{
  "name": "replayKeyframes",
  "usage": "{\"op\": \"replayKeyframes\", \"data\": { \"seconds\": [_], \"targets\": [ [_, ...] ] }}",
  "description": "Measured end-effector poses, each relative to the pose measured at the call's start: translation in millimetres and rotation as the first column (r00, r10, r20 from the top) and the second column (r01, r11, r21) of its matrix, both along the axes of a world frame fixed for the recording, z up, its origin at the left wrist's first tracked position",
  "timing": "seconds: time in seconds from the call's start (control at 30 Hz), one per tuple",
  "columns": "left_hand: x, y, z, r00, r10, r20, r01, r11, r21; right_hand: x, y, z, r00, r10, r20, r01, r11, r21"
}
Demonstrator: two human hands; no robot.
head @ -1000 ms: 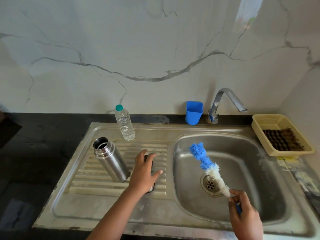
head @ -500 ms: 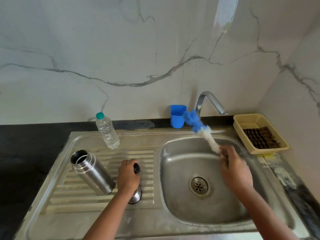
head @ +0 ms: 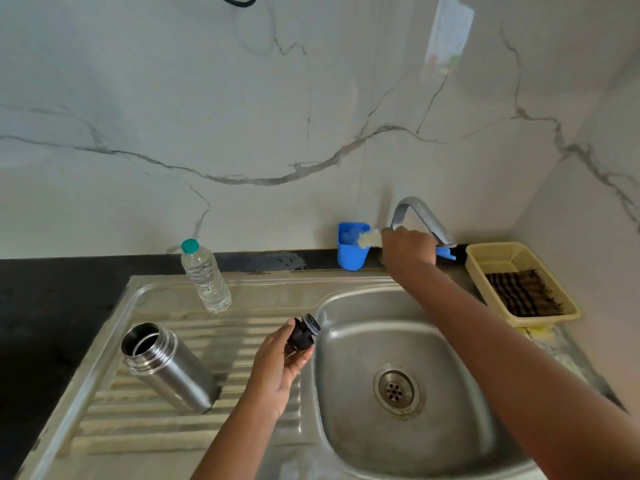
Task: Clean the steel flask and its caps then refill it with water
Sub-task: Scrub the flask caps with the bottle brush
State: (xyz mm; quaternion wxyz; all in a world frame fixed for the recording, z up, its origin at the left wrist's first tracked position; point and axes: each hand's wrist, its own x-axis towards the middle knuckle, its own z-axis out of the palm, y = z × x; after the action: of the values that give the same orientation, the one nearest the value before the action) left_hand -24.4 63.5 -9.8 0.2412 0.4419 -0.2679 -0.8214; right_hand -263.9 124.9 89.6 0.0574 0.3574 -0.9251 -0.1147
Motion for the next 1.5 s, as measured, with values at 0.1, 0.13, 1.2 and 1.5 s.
{"op": "replayKeyframes", "data": {
  "seconds": [0.1, 0.13, 1.2, 1.5],
  "targets": [
    [1.6, 3.6, -3.4, 0.998, 0.037, -0.045, -0.034, 0.997, 0.070, -5.4, -5.1, 7.8, 1.000, -0.008, -0.004, 0.008, 1.000, -0.002],
    [3.1, 3.7, -5.0, 0.997, 0.043, -0.061, -0.038, 0.996, 0.075, -5.8, -2.6, 9.4, 1.000, -0.017, -0.006, 0.017, 1.000, -0.025],
    [-19.5, 27.6, 11.2, 0.986, 0.062, -0.157, -0.073, 0.995, -0.069, 167.9, 184.0, -135.0, 0.876, 0.361, 0.319, 0.144, 0.437, -0.888],
    [-27.2, 40.1, 23.3, 0.969, 0.028, -0.246, -0.041, 0.998, -0.048, 182.0, 195.0, -138.5, 0.922, 0.303, 0.239, 0.129, 0.340, -0.931]
  ]
}}
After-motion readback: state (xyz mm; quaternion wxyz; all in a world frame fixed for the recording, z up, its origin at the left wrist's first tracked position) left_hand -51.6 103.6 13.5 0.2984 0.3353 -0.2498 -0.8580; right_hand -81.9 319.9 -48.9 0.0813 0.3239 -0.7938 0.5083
